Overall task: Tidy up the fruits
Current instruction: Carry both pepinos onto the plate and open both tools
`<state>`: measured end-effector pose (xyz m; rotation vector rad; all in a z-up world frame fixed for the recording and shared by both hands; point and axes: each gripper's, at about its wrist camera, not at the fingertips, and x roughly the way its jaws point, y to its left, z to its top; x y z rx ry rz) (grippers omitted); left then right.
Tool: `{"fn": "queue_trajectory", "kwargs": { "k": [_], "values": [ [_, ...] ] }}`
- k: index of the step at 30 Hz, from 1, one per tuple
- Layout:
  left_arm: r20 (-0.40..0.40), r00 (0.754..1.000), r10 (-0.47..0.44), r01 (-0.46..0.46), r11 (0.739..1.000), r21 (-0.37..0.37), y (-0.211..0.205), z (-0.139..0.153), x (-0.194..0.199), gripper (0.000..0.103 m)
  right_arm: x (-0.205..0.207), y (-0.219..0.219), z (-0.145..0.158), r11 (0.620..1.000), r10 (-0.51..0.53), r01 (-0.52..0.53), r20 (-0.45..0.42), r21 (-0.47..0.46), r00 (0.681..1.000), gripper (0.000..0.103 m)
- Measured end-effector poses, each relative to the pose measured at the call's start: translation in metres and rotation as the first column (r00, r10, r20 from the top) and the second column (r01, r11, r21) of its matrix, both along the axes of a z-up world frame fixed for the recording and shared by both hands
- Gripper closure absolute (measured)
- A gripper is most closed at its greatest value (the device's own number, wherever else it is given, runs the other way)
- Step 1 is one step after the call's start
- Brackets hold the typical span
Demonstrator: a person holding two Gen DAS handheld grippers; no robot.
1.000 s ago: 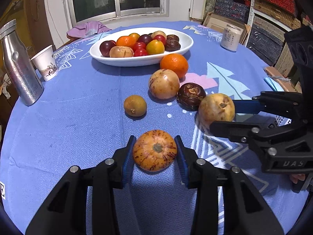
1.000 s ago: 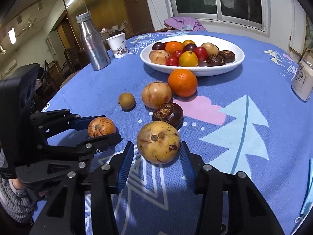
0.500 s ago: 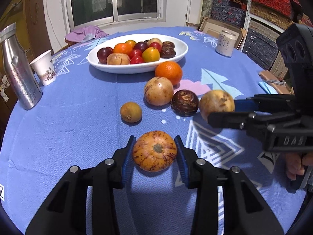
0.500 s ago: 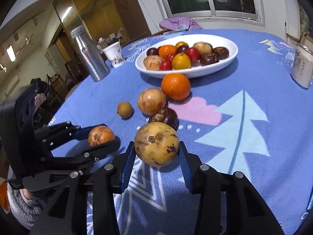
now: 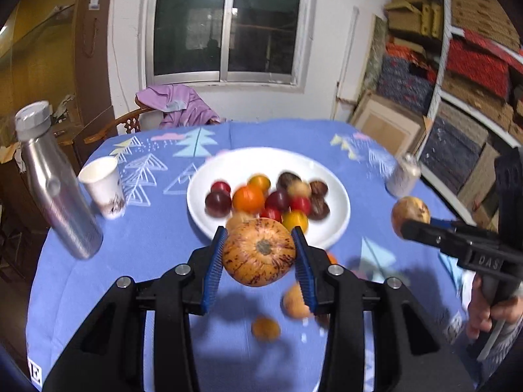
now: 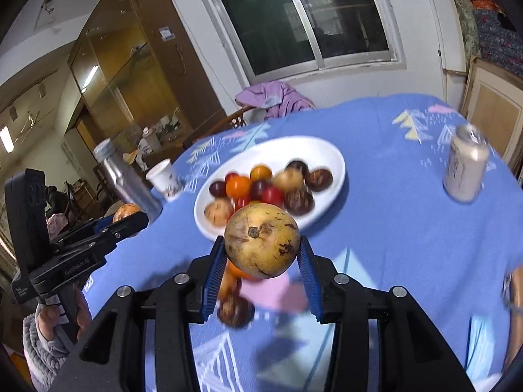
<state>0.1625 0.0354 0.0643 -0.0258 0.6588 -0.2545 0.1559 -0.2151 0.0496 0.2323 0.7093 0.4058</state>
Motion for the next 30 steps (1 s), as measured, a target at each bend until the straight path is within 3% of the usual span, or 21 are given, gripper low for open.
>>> {"fn": "queue_trajectory", "kwargs": {
  "k": [3,7,11,17,30],
  "values": [
    [-0.011,1.000,0.015,-0.015,0.999,-0.038,0.001,0.004,0.032,0.064,0.033,0.009,0.011,0.999,-0.009,0.010,-0.003,0.034,1.000,0.059],
    [-0.047,0.999,-0.004,0.001,0.998,-0.059,-0.009,-0.009,0.065,0.064,0.075,0.015,0.003,0.995,-0.026,0.030,-0.042,0.092,0.999,0.059],
    [-0.069,0.997,-0.025,0.023,0.999,-0.033,-0.022,-0.028,0.086,0.064,0.099,0.017,-0.012,0.996,-0.041,0.047,-0.068,0.082,0.997,0.059],
    [-0.069,0.997,-0.022,0.019,0.999,-0.035,-0.027,-0.037,0.114,0.064,0.119,0.011,-0.024,0.995,-0.060,0.066,-0.075,0.073,0.995,0.059],
    [-0.013,1.000,0.011,-0.010,0.998,0.056,-0.035,-0.045,0.116,0.064,0.124,0.009,-0.027,0.995,-0.060,0.065,-0.074,0.070,0.995,0.059]
  ]
}}
